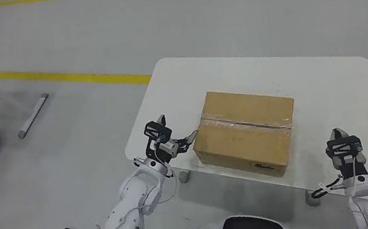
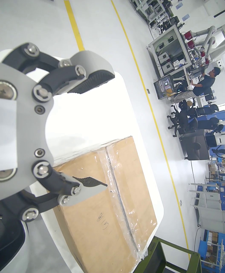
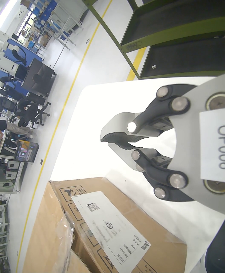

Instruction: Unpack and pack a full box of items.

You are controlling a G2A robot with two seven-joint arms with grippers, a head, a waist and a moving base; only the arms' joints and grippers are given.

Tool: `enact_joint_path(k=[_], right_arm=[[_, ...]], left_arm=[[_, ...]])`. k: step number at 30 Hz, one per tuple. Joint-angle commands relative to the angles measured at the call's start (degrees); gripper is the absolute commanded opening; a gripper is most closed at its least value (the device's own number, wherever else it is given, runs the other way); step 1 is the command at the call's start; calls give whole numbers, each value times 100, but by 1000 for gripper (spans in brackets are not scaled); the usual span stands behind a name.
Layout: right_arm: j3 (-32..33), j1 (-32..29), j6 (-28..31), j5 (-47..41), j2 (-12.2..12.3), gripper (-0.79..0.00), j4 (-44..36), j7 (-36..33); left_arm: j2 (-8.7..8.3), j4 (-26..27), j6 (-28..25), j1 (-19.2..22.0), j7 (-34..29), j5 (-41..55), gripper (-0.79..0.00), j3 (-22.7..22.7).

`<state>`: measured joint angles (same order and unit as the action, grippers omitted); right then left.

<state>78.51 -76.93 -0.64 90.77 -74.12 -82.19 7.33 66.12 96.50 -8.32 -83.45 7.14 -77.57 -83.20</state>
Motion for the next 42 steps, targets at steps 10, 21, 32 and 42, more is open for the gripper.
enact_joint_path(k=[10, 21, 32, 42], right_arm=[[-295, 285, -70, -114, -76, -785, 260, -129], [-1135, 932, 65, -461, -308, -785, 1321, 446], [-1468, 1321, 640, -427, -391, -785, 2069, 746], [-916, 1130, 361, -621, -291, -785, 1929, 975]], left_arm=[[0, 0, 0, 0, 0, 0, 0, 0], [0, 0, 0, 0, 0, 0, 0, 0], [0, 0, 0, 0, 0, 0, 0, 0], [4, 195, -163, 2, -19, 15, 0, 60]])
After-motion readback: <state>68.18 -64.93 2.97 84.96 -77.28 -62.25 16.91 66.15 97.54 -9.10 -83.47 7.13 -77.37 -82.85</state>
